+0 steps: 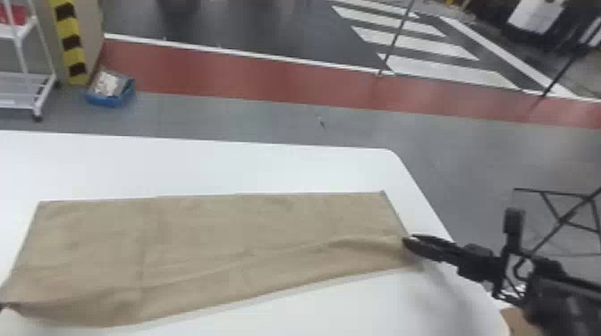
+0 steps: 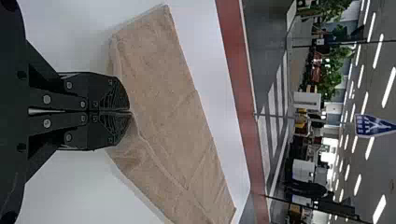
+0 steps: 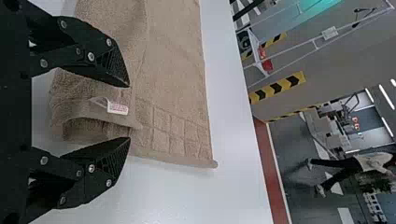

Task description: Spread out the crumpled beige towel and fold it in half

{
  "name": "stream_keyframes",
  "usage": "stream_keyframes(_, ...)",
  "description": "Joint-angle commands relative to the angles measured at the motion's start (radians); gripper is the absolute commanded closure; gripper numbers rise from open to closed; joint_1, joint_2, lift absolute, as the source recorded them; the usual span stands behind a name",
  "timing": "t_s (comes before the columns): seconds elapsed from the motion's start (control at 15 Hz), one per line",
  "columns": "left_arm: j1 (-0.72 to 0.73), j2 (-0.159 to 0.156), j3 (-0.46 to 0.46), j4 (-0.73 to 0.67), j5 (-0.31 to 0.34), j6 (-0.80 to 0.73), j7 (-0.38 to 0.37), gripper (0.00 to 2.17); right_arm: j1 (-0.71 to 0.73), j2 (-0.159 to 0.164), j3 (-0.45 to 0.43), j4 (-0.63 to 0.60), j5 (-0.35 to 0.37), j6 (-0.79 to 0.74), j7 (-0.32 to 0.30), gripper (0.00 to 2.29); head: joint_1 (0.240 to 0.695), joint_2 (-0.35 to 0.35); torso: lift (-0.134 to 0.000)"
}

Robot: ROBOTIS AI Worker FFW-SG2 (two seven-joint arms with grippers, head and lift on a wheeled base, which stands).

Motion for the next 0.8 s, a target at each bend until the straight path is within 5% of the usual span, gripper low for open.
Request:
stream_keyframes(0.0, -0.002, 0.000, -0.005, 0.004, 0.002, 0.000, -0.004, 1.68, -0.005, 0.000, 0.013, 0.000, 0.001, 0.011, 0.000, 0.58, 0.695, -0.350, -0.124)
stream_keyframes(0.2, -0.002, -0.002, -0.006, 0.007, 0.002, -0.004, -0.006, 1.68, -0.021, 0.000, 0.025, 0.005, 0.018, 0.020, 0.000, 0.64, 0.695, -0.350, -0.124)
stream_keyframes(0.53, 0.000, 0.000, -0.005, 0.005, 0.000, -0.007, -0.011, 1.68, -0.034, -0.003, 0.022, 0.010, 0.018, 0.050, 0.002, 1.32, 0.695, -0.345, -0.124)
stream_keyframes(0.73, 0.000, -0.002, -0.003, 0.002, 0.002, -0.010, -0.011, 1.71, -0.027, -0.006, -0.008, 0.010, 0.001, 0.050, 0.015, 1.32, 0.695, -0.348, -0.124)
